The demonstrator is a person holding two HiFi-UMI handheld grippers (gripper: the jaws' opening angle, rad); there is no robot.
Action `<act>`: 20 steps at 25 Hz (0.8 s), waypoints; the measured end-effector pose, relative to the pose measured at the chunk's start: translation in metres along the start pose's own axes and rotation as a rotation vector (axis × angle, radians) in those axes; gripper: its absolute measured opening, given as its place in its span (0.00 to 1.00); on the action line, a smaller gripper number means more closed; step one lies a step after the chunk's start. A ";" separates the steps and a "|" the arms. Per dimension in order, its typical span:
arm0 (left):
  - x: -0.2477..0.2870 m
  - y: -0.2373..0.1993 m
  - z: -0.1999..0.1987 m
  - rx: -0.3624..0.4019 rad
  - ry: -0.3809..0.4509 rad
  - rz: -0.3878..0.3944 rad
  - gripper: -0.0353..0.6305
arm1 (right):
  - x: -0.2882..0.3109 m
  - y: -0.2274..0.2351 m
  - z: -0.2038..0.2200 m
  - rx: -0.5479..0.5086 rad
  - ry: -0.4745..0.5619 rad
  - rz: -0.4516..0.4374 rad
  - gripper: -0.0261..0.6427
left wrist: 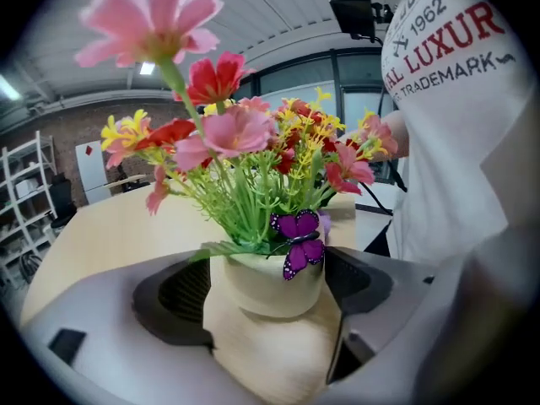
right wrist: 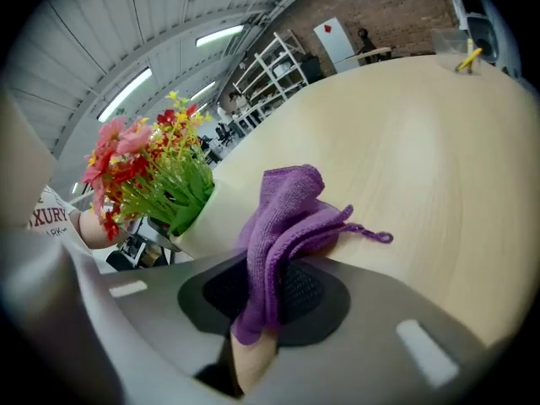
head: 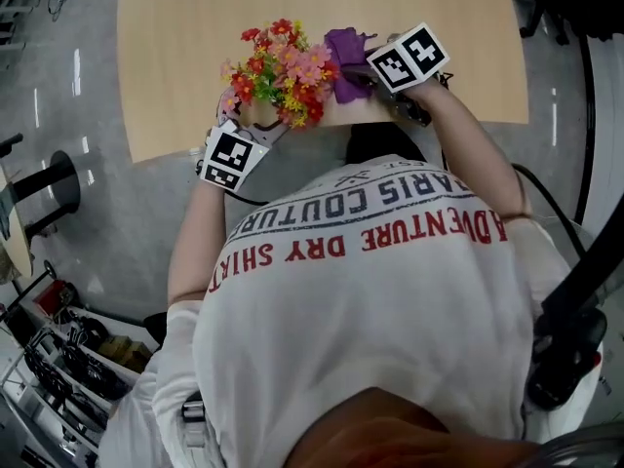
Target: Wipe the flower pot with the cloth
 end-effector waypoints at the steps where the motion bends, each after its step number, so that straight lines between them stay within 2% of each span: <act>1: -0.002 0.000 0.001 -0.027 0.012 -0.022 0.67 | -0.004 -0.001 0.003 0.009 0.030 0.019 0.12; 4: -0.011 0.003 0.000 -0.129 0.057 -0.090 0.69 | -0.019 -0.005 0.015 0.035 0.103 0.072 0.12; 7: -0.014 0.017 -0.001 -0.184 0.069 -0.151 0.73 | -0.036 -0.015 0.031 0.071 0.170 0.102 0.12; 13: -0.001 0.043 -0.003 -0.362 0.100 -0.243 0.85 | -0.053 -0.048 0.068 0.092 0.216 0.123 0.12; 20: 0.015 0.036 -0.013 -0.451 0.145 -0.526 0.85 | -0.066 -0.067 0.077 0.098 0.267 0.134 0.12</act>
Point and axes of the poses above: the fingertips, and each gripper's own axes: x forward along the fingers, y to its right, z out of its underside, the point moved 5 cm from there along -x, backward along the fingers, and after that the axes turned 11 degrees about -x, right-handed, at the moved point
